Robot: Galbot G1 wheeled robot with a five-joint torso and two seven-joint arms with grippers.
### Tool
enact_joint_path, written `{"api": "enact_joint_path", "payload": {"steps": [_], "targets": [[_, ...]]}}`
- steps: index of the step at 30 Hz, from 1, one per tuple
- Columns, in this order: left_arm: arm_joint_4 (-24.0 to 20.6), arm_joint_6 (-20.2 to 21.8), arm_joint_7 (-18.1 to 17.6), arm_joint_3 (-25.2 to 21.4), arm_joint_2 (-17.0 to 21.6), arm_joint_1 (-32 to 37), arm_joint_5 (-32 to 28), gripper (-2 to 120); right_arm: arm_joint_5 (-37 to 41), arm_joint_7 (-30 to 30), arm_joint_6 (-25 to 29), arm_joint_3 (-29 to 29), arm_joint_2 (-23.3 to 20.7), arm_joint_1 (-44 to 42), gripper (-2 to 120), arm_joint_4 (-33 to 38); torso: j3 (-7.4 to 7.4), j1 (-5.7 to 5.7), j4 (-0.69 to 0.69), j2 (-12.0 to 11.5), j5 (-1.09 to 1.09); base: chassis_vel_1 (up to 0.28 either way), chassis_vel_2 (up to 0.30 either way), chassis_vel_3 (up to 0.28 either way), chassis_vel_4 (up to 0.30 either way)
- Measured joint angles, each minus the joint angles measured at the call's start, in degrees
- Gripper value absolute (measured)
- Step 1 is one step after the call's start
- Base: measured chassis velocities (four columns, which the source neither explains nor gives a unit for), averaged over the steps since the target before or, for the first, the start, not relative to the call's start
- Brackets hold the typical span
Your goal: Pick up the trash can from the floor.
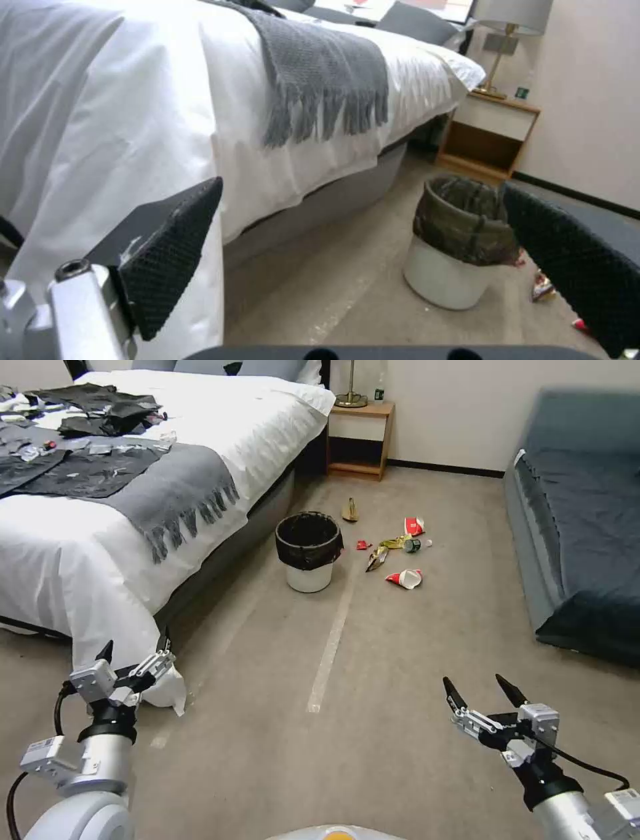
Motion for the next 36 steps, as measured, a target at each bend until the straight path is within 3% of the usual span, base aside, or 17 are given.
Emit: {"api": "enact_joint_path", "payload": {"steps": [36], "targets": [[0.1,-0.7,0.6,-0.3,2.6,-0.9,-2.3,100,-1.0,-1.4,0.4,-0.3,0.0,-0.6,100,0.4,0.0,0.0,-0.01,0.0,-0.01,-0.106,0.11,0.105,-0.105]]}}
